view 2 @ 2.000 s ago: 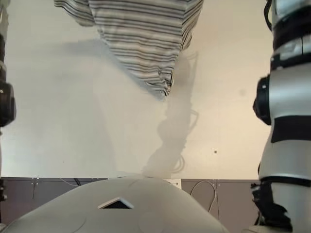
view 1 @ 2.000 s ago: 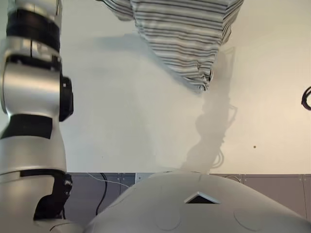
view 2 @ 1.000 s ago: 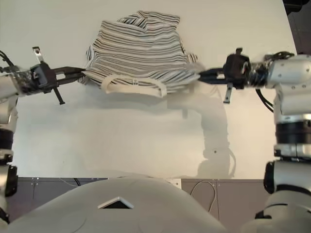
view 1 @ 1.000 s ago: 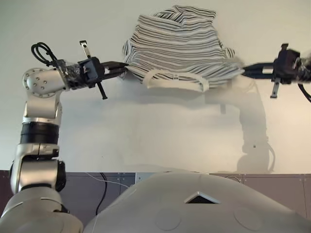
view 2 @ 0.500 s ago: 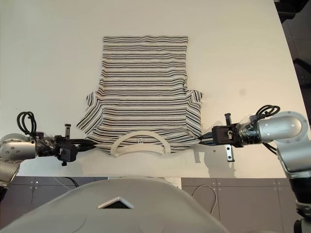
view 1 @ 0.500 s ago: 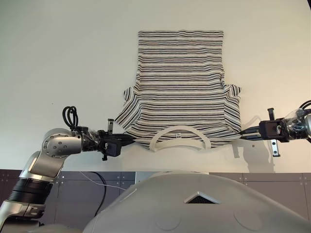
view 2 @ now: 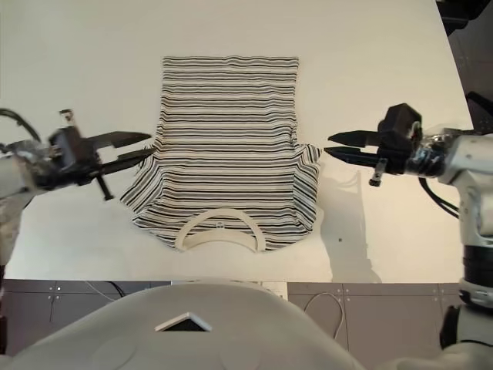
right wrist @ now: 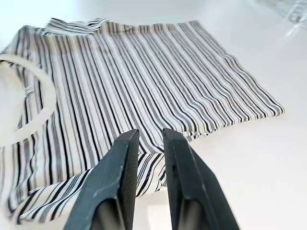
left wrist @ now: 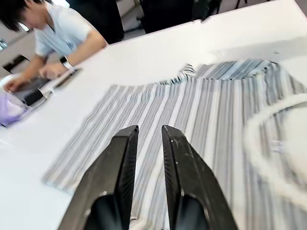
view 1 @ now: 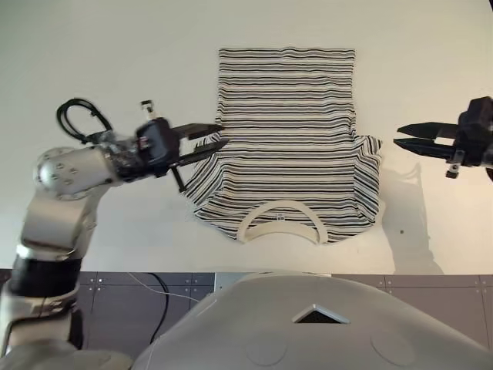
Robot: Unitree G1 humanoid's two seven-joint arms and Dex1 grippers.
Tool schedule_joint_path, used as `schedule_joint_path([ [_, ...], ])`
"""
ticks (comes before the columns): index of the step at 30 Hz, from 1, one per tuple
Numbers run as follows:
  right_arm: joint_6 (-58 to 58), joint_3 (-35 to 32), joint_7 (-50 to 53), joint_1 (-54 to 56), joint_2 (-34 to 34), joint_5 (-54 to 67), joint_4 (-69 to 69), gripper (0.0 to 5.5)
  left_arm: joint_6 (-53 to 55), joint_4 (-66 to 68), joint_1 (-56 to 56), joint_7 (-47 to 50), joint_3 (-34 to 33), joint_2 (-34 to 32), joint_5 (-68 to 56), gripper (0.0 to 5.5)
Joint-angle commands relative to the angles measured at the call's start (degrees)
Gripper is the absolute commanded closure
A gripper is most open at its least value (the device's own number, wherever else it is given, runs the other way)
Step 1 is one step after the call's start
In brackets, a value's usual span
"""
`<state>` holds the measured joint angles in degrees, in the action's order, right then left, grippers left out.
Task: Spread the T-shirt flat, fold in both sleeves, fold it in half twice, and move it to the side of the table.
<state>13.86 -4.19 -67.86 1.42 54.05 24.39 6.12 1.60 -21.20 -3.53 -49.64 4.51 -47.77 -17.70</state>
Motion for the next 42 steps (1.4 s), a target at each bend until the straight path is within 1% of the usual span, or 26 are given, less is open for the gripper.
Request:
schedule_joint_path([
  [1,-2.78,2.31,1.5,2.6,-1.87,-4.1,-1.83,4.62,-12.25,14.39,1.08,6.98,10.93,1.63,24.26,4.61],
  [4,-5.88,3.24,2.51,3.47,-1.96,-7.94,-5.22,4.62,-23.95,28.41,-0.71,10.97,17.71,-2.77,39.49,4.61],
  [6,-6.87,3.41,3.22,3.02,-2.47,-9.01,-5.87,4.62,-27.88,36.66,-0.74,13.22,18.97,-5.36,44.07,4.61],
  [7,-7.42,3.48,3.62,2.45,-2.78,-9.46,-5.99,4.62,-29.26,40.14,-0.57,14.1,18.86,-6.57,44.97,4.61],
  [10,-9.17,4.18,5.88,-0.31,-3.91,-11.76,-6.05,4.62,-29.29,48.0,-1.28,13.97,16.13,-9.05,40.98,4.61],
  [13,-10.7,5.76,8.2,-2.41,-5.39,-14.36,-6.15,4.62,-30.09,51.94,-2.56,12.86,15.31,-10.71,38.78,4.61],
  [17,-11.45,9.34,8.61,-4.14,-8.19,-15.74,-3.92,4.62,-29.58,48.34,-3.4,11.16,15.39,-10.45,35.41,4.61],
  [19,-9.47,11.17,7.31,-3.49,-10.7,-12.62,-0.48,4.62,-28.8,44.15,-3.74,10.35,15.57,-10.02,33.6,4.61],
  [21,-7.88,12.4,5.98,-1.51,-12.74,-10.18,0.96,4.62,-27.82,41.4,-3.8,9.31,15.64,-9.76,32.11,4.61],
  [24,-7.65,15.67,3.09,3.96,-15.51,-9.66,-1.1,4.62,-26.23,38.31,-4.07,7.36,15.33,-10.09,30.65,4.61],
  [29,-12.13,23.95,-1.47,11.16,-19.61,-15.14,-10.03,4.62,-25.78,37.32,-2.93,5.36,15.27,-10.19,30.74,4.61],
  [32,-16.68,27.65,-1.37,15.55,-23.08,-19.97,-19.92,4.62,-25.53,36.73,-2.77,5.02,15.24,-9.7,30.86,4.61],
  [34,-21.6,29.84,0.42,17.94,-24.08,-24.79,-26.49,4.62,-25.49,36.58,-2.77,4.97,15.1,-9.65,30.9,4.61],
  [36,-27.38,31.89,3.52,20.17,-23.38,-30.84,-32.62,4.62,-25.41,36.6,-2.32,5.4,14.43,-9.56,30.66,4.61],
  [39,-39.51,35.27,9.31,25.85,-17.54,-42.25,-42.99,4.62,-24.44,36.71,0.77,7.63,12.0,-8.14,29.5,4.61],
  [42,-45.92,35.65,12.0,32.34,-13.83,-46.82,-48.3,4.62,-23.62,34.62,1.28,8.01,11.0,-7.08,28.85,4.61],
])
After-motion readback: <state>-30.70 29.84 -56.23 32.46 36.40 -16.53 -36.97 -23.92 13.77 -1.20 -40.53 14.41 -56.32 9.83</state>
